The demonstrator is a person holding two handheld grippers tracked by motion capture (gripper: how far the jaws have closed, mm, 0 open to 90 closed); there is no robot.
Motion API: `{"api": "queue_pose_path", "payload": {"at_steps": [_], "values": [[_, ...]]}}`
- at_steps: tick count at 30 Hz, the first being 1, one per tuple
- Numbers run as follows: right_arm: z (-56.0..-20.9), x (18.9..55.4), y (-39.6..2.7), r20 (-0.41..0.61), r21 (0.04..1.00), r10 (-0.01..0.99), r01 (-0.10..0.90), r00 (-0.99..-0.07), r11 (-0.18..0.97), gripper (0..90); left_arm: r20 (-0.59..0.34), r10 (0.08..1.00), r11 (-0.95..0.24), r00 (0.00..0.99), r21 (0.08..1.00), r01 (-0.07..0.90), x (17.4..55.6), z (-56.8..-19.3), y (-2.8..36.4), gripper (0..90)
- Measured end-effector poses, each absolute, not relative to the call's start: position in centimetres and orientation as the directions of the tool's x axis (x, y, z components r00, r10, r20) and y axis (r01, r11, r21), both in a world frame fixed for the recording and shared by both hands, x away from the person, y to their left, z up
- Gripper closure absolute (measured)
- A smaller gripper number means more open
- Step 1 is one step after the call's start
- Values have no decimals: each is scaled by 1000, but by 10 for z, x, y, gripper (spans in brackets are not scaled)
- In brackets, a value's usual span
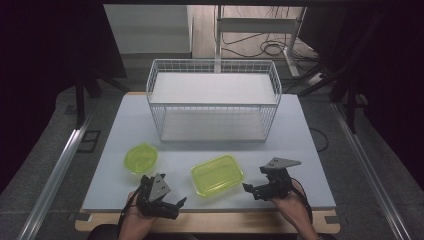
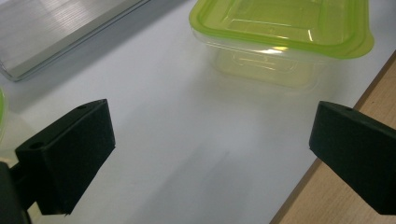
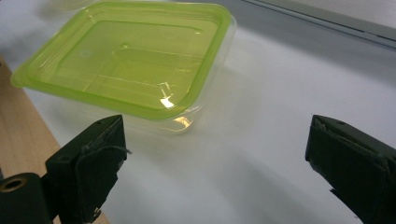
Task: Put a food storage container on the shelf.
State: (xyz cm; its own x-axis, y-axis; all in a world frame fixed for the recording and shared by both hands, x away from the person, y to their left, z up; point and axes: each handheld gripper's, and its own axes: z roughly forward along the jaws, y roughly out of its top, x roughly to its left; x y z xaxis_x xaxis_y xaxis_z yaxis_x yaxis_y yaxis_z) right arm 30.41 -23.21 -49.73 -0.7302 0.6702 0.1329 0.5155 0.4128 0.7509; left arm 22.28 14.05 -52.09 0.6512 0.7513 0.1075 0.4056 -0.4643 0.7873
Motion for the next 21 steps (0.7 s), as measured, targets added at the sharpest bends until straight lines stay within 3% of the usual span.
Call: {"api": "queue_pose_path", "payload": {"at_steps": [5,9,10,11,12,13,21], "values": [[-496,313,-231,194,716,705,589,-682,373,70,118,748,-474,653,784,402,223,-521,139,0],[-487,323,-231,242,709,690,610,-682,354,222,115,751,-472,650,782,407,225,-522,140,0],[-487,323,-231,242,709,690,610,-682,354,222,115,751,-472,650,782,407,225,-522,140,0],[-484,330,-229,286,702,662,622,-693,348,302,108,752,-467,651,784,409,225,-522,141,0],[-484,330,-229,286,702,662,622,-693,348,302,104,751,-466,652,783,412,225,-522,142,0],[-485,338,-227,324,687,643,640,-694,344,395,99,754,-461,650,784,416,226,-522,143,1],[-494,368,-212,458,603,604,727,-653,329,555,90,759,-457,645,779,429,227,-522,144,2]]}}
